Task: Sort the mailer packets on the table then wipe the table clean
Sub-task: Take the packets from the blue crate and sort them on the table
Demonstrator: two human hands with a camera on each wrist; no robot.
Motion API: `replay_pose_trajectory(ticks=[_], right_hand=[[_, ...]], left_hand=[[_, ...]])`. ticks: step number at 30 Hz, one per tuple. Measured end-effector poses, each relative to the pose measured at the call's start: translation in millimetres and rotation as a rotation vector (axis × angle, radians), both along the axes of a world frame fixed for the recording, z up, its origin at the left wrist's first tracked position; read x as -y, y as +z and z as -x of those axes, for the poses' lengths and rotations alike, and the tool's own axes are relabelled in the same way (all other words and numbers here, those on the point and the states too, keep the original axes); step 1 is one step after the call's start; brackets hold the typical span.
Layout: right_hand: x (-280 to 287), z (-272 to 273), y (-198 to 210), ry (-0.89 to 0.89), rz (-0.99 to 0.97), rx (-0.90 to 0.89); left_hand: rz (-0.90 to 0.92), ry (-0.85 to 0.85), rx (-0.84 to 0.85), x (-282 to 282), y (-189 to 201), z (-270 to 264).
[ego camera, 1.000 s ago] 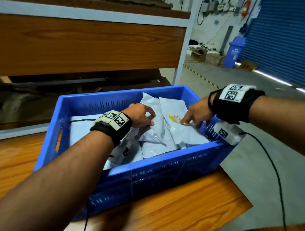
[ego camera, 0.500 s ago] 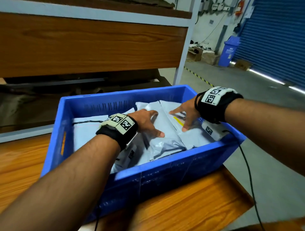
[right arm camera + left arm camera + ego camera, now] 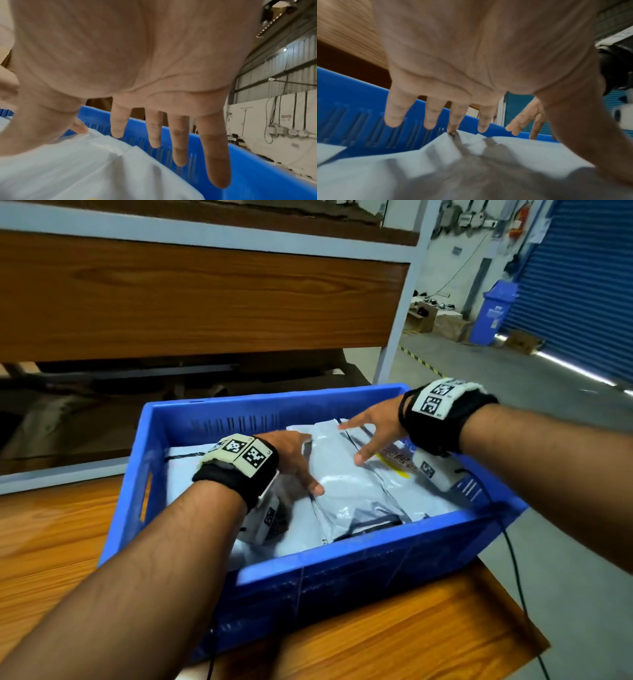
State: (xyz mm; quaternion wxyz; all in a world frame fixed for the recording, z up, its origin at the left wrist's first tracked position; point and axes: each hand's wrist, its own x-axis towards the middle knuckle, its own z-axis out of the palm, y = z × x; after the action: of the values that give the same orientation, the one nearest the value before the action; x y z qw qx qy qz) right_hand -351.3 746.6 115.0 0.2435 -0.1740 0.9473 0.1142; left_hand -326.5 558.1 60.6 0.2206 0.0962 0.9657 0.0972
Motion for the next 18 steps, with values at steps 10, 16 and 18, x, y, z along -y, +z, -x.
replay_pose_trajectory(ticks=[10, 16, 18], right_hand=[[-4.6, -2.0, -15.8, -0.057, 0.042, 0.133], [-25.8, 4.2, -13.4, -0.095, 0.131, -0.001], [-27.8, 4.1, -19.9, -0.097, 0.101, 0.020]], left_hand=[[-0.051, 0.009, 0.073, 1.8, -4.7, -6.4], [-0.031, 0.022, 0.002, -3.0, -1.6, -8.1], [-0.056, -0.006, 0.057, -6.5, -3.5, -11.5]])
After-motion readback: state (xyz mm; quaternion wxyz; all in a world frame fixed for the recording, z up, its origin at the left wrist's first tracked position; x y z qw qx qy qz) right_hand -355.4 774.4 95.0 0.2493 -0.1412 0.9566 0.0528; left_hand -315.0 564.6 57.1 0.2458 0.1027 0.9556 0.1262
